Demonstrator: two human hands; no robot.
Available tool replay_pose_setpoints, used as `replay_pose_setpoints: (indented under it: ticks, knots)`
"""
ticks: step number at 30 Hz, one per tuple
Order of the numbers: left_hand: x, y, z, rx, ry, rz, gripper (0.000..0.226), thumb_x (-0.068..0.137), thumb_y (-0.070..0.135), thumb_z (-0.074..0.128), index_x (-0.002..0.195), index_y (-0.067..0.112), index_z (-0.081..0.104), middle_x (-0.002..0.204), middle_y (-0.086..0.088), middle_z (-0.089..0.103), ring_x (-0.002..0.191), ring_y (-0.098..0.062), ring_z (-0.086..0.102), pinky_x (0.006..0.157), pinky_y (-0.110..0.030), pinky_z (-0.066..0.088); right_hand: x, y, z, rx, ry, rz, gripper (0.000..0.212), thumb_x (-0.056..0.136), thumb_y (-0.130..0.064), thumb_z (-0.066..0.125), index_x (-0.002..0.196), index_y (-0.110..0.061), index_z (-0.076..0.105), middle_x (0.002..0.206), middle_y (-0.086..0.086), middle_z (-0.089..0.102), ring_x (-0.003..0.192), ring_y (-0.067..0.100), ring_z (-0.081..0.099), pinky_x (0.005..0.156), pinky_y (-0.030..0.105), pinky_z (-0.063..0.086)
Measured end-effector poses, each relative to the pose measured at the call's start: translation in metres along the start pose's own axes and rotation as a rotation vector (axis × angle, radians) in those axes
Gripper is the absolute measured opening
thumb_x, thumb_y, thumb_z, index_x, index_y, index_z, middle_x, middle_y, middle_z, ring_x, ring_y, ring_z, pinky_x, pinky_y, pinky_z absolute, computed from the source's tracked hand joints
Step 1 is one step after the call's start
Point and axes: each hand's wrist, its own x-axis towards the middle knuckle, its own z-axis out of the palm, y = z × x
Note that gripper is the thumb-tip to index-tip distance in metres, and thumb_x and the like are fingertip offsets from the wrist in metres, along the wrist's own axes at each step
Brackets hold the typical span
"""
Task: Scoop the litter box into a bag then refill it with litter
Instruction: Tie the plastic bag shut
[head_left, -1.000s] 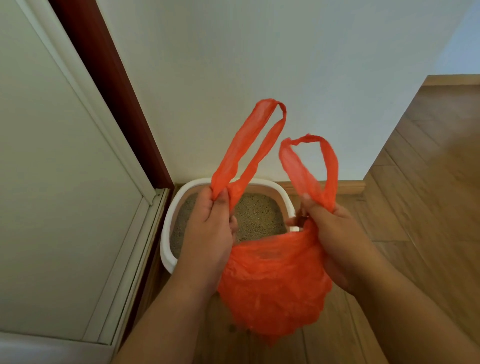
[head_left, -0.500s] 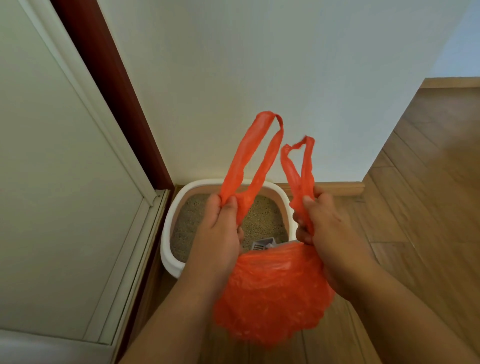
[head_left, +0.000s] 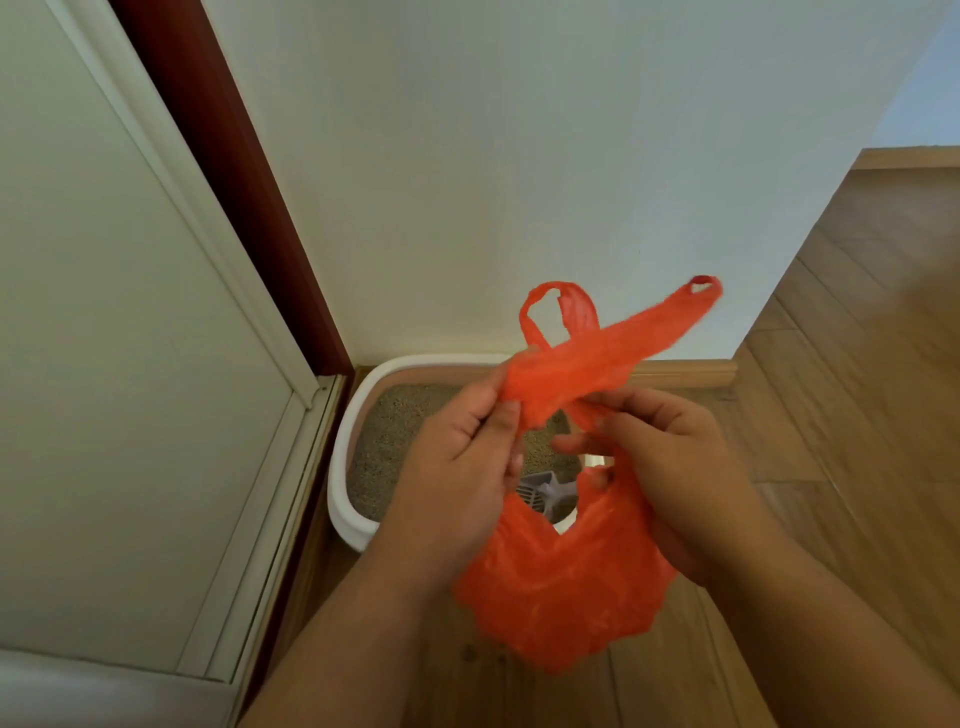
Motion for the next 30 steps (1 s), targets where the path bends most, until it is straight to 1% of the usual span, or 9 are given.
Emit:
replay_pose_setpoints:
  ticks: [4,7,10,13,16,19,24,27,30]
  knots:
    - [-0.004,0.001,0.006,0.128,-0.144,0.061,0.040,0.109,0.018,0.048,0.139,0.041,0.062,0.079,0.022,0.064,0.072,0.003,0.057,0.069,-0.015,0.046,-0.015,-0.002,0.012,0.068,-0.280,-0.007,0.013,0.094,-0.015,0.066,0.105,-0.011,0.073,0.104,0.022,0.072,0.098,0.037,0.066,0.081,0.052,0.051]
    - [-0.006,0.001,0.006,0.226,-0.159,0.104,0.050,0.106,0.009,0.050,0.139,0.045,0.061,0.088,0.021,0.066,0.076,0.001,0.061,0.070,-0.014,0.049,-0.017,0.004,0.013,-0.070,-0.321,-0.014,0.031,0.091,-0.041,0.069,0.117,-0.026,0.072,0.116,0.005,0.073,0.113,0.025,0.068,0.096,0.056,0.054]
    - [-0.004,-0.001,0.008,0.164,-0.130,0.102,0.059,0.103,0.006,0.057,0.143,0.050,0.054,0.094,0.008,0.073,0.070,-0.010,0.065,0.068,-0.026,0.056,-0.015,0.004,0.016,-0.047,-0.259,-0.018,0.031,0.094,-0.040,0.061,0.102,-0.013,0.074,0.097,0.013,0.074,0.084,0.031,0.071,0.073,0.049,0.060]
    - [-0.003,0.000,0.013,-0.059,-0.031,0.016,0.060,0.091,0.003,0.075,0.134,0.036,0.051,0.106,0.000,0.076,0.079,-0.023,0.076,0.074,-0.039,0.062,-0.012,-0.002,0.018,0.080,-0.195,-0.036,0.033,0.098,-0.034,0.056,0.093,-0.005,0.072,0.081,0.022,0.066,0.059,0.023,0.056,0.056,0.038,0.047]
    - [-0.002,0.001,0.014,-0.039,0.068,-0.061,0.058,0.076,0.013,0.090,0.111,0.014,0.043,0.106,-0.001,0.075,0.079,-0.029,0.078,0.078,-0.051,0.063,-0.009,-0.005,0.019,0.168,-0.134,-0.031,0.032,0.102,-0.030,0.051,0.089,-0.005,0.067,0.096,0.025,0.072,0.060,0.020,0.057,0.056,0.033,0.050]
    - [0.001,-0.003,0.012,-0.040,0.015,-0.226,0.066,0.073,0.023,0.093,0.115,-0.001,0.048,0.109,-0.003,0.076,0.077,-0.030,0.078,0.082,-0.053,0.062,-0.011,-0.004,0.019,0.168,-0.135,0.001,0.031,0.103,-0.030,0.049,0.087,-0.007,0.064,0.088,0.013,0.074,0.056,0.015,0.060,0.047,0.023,0.046]
    - [0.004,-0.008,0.007,0.213,0.048,-0.254,0.062,0.053,0.071,0.082,0.068,0.019,0.054,0.064,-0.005,0.062,0.061,-0.019,0.060,0.067,-0.041,0.051,-0.007,-0.003,0.017,0.203,-0.149,-0.046,0.030,0.104,-0.027,0.047,0.089,-0.006,0.063,0.102,0.020,0.075,0.083,0.027,0.069,0.069,0.034,0.054]
    - [0.003,-0.009,0.008,0.019,-0.084,-0.346,0.050,0.068,0.058,0.086,0.096,0.019,0.072,0.087,-0.009,0.078,0.083,-0.024,0.075,0.086,-0.050,0.060,-0.007,-0.002,0.018,0.303,-0.176,-0.002,0.028,0.104,-0.025,0.047,0.090,-0.004,0.060,0.102,0.024,0.072,0.092,0.034,0.071,0.074,0.040,0.059]
    - [0.003,-0.007,0.010,-0.176,-0.140,-0.388,0.037,0.089,0.030,0.080,0.122,0.023,0.067,0.085,-0.010,0.076,0.079,-0.026,0.074,0.084,-0.039,0.060,-0.008,-0.002,0.021,0.305,-0.208,0.011,0.028,0.104,-0.026,0.045,0.089,-0.005,0.058,0.104,0.023,0.072,0.076,0.035,0.062,0.052,0.033,0.052]
